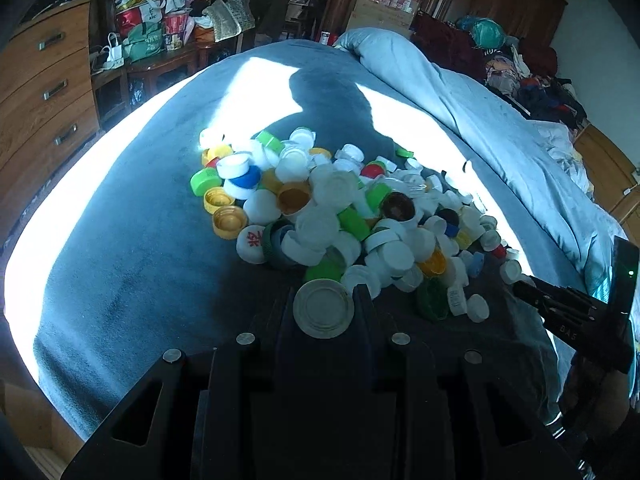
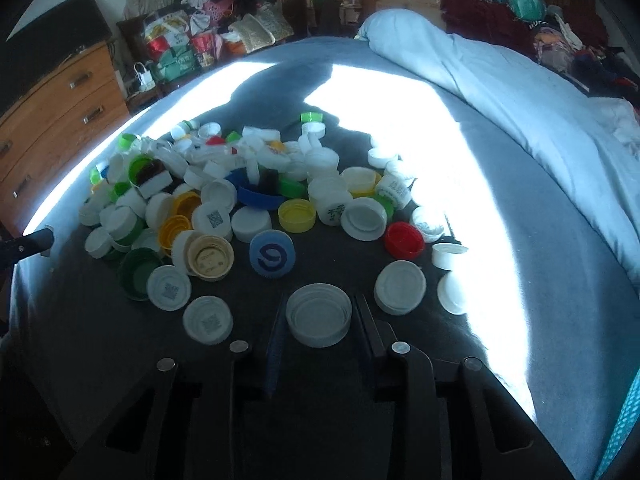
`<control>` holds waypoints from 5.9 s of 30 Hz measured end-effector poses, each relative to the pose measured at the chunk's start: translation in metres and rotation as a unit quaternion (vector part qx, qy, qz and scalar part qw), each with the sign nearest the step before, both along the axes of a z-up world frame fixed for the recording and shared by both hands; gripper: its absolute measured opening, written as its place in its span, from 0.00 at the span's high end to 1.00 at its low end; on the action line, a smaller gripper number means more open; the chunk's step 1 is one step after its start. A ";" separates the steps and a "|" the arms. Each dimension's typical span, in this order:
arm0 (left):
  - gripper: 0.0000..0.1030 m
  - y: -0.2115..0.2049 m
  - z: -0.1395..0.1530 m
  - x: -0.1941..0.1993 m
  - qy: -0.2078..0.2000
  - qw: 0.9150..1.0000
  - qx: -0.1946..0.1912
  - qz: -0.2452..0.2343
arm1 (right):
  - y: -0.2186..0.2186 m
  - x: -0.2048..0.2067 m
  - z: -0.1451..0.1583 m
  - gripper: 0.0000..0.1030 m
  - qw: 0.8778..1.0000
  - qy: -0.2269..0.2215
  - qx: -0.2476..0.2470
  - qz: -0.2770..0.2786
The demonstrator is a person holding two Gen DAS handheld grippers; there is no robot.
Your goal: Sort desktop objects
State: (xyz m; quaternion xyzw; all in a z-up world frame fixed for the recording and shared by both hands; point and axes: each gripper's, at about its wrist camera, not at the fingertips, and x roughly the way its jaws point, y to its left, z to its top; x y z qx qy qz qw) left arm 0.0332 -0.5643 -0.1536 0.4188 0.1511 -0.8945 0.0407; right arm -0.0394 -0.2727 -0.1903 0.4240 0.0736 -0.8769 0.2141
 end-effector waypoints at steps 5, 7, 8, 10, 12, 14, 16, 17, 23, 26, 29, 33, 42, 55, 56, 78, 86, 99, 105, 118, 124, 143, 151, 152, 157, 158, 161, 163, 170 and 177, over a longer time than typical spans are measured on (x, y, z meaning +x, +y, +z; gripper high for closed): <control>0.76 0.038 0.036 -0.005 0.015 0.999 -0.038 -0.029 | 0.022 0.040 0.053 0.67 0.999 0.043 -0.024 -0.005; 0.76 0.057 0.050 -0.008 0.018 0.997 -0.057 -0.043 | 0.030 0.053 0.073 0.67 0.998 0.060 -0.029 -0.007; 0.76 0.066 0.055 -0.009 0.019 0.996 -0.066 -0.048 | 0.035 0.058 0.084 0.67 0.997 0.069 -0.030 -0.009; 0.76 0.084 0.065 -0.012 0.022 0.995 -0.079 -0.061 | 0.045 0.067 0.104 0.67 0.996 0.088 -0.032 -0.014; 0.76 0.104 0.073 -0.016 0.024 0.992 -0.097 -0.073 | 0.057 0.075 0.124 0.67 0.993 0.109 -0.033 -0.022; 0.76 0.125 0.080 -0.019 0.026 0.990 -0.112 -0.083 | 0.071 0.081 0.139 0.67 0.991 0.124 -0.034 -0.033; 0.76 0.145 0.089 -0.022 0.033 0.988 -0.118 -0.098 | 0.085 0.086 0.153 0.67 0.989 0.140 -0.033 -0.045; 0.76 0.155 0.093 -0.023 0.037 0.986 -0.121 -0.106 | 0.091 0.088 0.158 0.67 0.987 0.146 -0.032 -0.050; 0.76 0.221 0.119 -0.028 0.065 0.976 -0.139 -0.155 | 0.136 0.099 0.179 0.67 0.981 0.171 -0.025 -0.089; 0.76 0.250 0.129 -0.030 0.075 0.971 -0.146 -0.176 | 0.162 0.105 0.185 0.67 0.977 0.180 -0.021 -0.113; 0.76 0.279 0.137 -0.031 0.082 0.965 -0.152 -0.196 | 0.188 0.112 0.189 0.67 0.973 0.186 -0.021 -0.137; 0.76 0.316 0.144 -0.032 0.089 0.958 -0.155 -0.223 | 0.226 0.122 0.195 0.67 0.966 0.191 -0.020 -0.174; 0.76 0.411 0.151 -0.038 0.086 0.939 -0.141 -0.300 | 0.301 0.144 0.198 0.67 0.950 0.190 -0.011 -0.249; 0.76 0.540 0.139 -0.035 0.038 0.894 -0.111 -0.432 | 0.365 0.151 0.167 0.66 0.937 0.140 -0.009 -0.320; 0.76 0.542 0.138 -0.036 0.035 0.893 -0.109 -0.435 | 0.367 0.152 0.165 0.66 0.937 0.137 -0.009 -0.322; 0.59 0.271 0.072 -0.072 -0.016 0.964 -0.085 -0.252 | 0.306 0.147 0.164 0.32 0.949 0.167 -0.016 -0.266; 0.61 0.020 0.004 -0.133 -0.084 0.994 -0.073 -0.008 | 0.210 0.123 0.134 0.32 0.979 0.127 -0.021 -0.159; 0.61 0.033 -0.015 -0.109 -0.052 0.991 -0.112 -0.057 | 0.219 0.091 0.010 0.33 0.973 -0.013 -0.007 -0.231; 0.61 0.043 0.017 -0.089 0.006 0.994 -0.083 -0.068 | 0.231 0.043 -0.019 0.38 0.952 -0.003 0.034 -0.305; 0.61 0.045 0.004 -0.063 -0.011 0.996 -0.054 -0.069 | 0.235 0.042 -0.032 0.95 0.956 -0.051 -0.073 -0.279; 0.61 0.048 -0.001 -0.053 -0.032 0.996 -0.031 -0.077 | 0.214 0.080 0.022 0.95 0.973 0.004 -0.067 -0.220; 0.62 0.021 -0.028 -0.034 -0.038 0.999 -0.017 -0.010 | 0.165 0.104 0.013 0.41 0.987 -0.033 -0.092 -0.127; 0.69 0.046 -0.045 -0.033 -0.070 0.992 0.015 -0.102 | 0.158 0.104 -0.009 0.41 0.986 -0.050 -0.090 -0.128; 0.70 0.046 -0.041 -0.025 -0.064 0.991 0.033 -0.116 | 0.158 0.103 -0.010 0.41 0.987 -0.052 -0.091 -0.125; 0.70 0.028 -0.038 -0.006 -0.068 0.994 0.011 -0.089 | 0.153 0.102 -0.013 0.41 0.988 -0.049 -0.088 -0.115; 0.70 0.027 -0.040 -0.006 -0.070 0.994 0.016 -0.087 | 0.152 0.101 -0.013 0.41 0.989 -0.049 -0.088 -0.112; 0.70 0.031 -0.038 -0.009 -0.064 0.994 0.010 -0.093 | 0.148 0.100 -0.014 0.41 0.989 -0.047 -0.085 -0.108; 0.70 0.035 -0.041 -0.010 -0.063 0.994 0.006 -0.094 | 0.149 0.100 -0.015 0.41 0.989 -0.047 -0.086 -0.108; 0.69 0.047 -0.048 -0.021 -0.047 0.996 -0.026 -0.078 | 0.149 0.099 -0.017 0.41 0.989 -0.052 -0.087 -0.110; 0.76 0.049 -0.052 -0.032 -0.050 0.995 -0.035 -0.075 | 0.134 0.096 -0.015 0.41 0.992 -0.047 -0.085 -0.081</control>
